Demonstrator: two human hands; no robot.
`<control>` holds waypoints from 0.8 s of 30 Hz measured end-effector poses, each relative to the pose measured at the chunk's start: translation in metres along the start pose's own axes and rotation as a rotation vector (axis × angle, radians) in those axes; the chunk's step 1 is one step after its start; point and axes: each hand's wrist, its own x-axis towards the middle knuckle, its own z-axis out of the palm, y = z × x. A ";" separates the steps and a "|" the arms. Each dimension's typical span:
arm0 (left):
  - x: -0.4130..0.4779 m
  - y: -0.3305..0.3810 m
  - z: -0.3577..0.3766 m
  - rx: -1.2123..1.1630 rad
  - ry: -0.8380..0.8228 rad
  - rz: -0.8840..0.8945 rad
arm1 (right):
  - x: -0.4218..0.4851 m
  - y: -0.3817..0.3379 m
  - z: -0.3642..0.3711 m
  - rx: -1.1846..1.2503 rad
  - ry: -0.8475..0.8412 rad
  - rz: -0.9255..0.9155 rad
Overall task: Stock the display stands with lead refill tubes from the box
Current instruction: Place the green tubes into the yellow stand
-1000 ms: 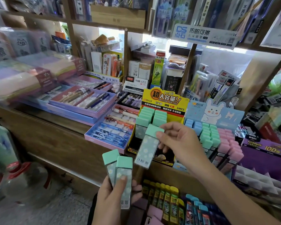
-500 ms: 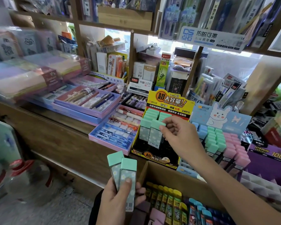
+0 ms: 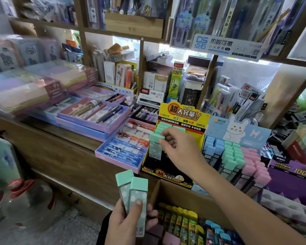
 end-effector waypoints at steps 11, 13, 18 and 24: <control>-0.002 0.003 0.002 -0.008 0.009 -0.027 | 0.002 0.007 0.003 -0.068 -0.020 0.022; -0.002 0.004 0.003 -0.003 0.006 -0.030 | 0.001 0.008 0.006 -0.071 -0.008 0.029; -0.004 0.007 0.003 0.000 -0.018 -0.025 | 0.002 0.006 0.007 -0.093 -0.012 0.014; -0.006 0.009 0.005 -0.005 -0.038 -0.029 | -0.001 0.005 0.004 -0.155 0.005 -0.002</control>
